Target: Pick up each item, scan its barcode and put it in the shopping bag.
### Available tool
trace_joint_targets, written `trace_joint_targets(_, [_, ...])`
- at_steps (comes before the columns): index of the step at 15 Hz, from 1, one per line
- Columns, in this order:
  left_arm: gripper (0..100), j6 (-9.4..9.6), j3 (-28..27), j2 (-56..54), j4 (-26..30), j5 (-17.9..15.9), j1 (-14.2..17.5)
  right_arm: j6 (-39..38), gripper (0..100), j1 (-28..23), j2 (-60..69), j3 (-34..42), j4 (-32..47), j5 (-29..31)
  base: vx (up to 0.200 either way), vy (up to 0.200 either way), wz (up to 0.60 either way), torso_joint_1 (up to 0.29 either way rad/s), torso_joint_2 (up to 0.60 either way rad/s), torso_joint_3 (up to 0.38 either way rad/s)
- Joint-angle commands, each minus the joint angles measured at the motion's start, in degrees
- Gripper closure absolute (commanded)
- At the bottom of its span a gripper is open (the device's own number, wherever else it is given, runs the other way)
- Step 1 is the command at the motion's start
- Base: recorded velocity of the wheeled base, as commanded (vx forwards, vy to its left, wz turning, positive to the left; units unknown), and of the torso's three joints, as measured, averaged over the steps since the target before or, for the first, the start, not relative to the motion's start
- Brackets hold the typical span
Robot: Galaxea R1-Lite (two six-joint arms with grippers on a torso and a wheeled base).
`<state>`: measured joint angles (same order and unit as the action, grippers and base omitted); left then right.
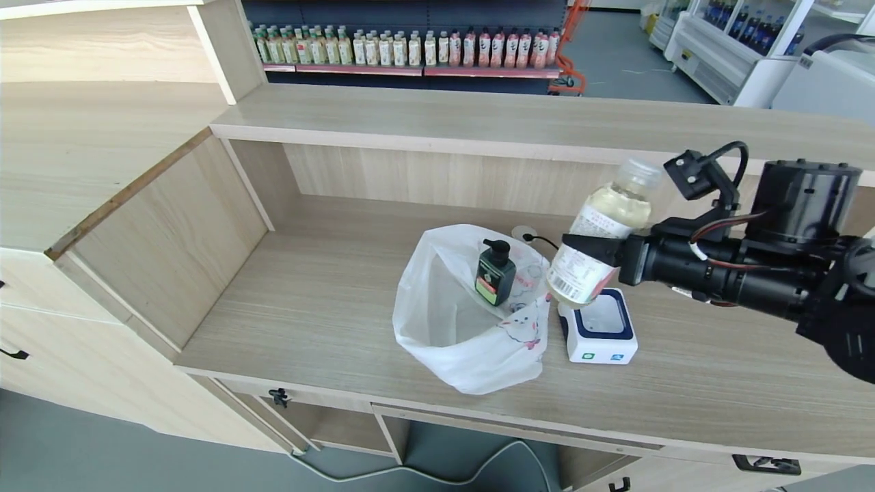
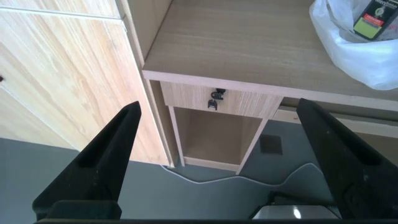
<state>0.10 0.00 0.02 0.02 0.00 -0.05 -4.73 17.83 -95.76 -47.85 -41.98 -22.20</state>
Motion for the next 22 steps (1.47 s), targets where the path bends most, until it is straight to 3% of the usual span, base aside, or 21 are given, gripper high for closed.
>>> trace_joint_targets(1, [0, -0.01, 0.0, 0.0, 0.0, 0.0, 0.0, 0.1, 100, 3.7, -9.0, -0.7, -4.5, 0.0, 0.0, 0.0, 0.0, 0.0, 0.0, 0.0])
trace_joint_targets(10, [0, -0.01, 0.0, 0.0, 0.0, 0.0, 0.0, 5.9, 100, 10.8, -25.6, -4.9, -19.1, 0.1, 0.0, 0.0, 0.0, 0.0, 0.0, 0.0])
trace_joint_targets(14, [0, -0.01, 0.0, 0.0, 0.0, 0.0, 0.0, 12.2, 100, 10.7, -29.8, -7.4, -19.6, 0.1, 0.0, 0.0, 0.0, 0.0, 0.0, 0.0])
trace_joint_targets(22, [0, -0.01, 0.0, 0.0, 0.0, 0.0, 0.0, 13.3, 100, 10.6, -31.7, -13.2, -19.5, 0.1, 0.0, 0.0, 0.0, 0.0, 0.0, 0.0])
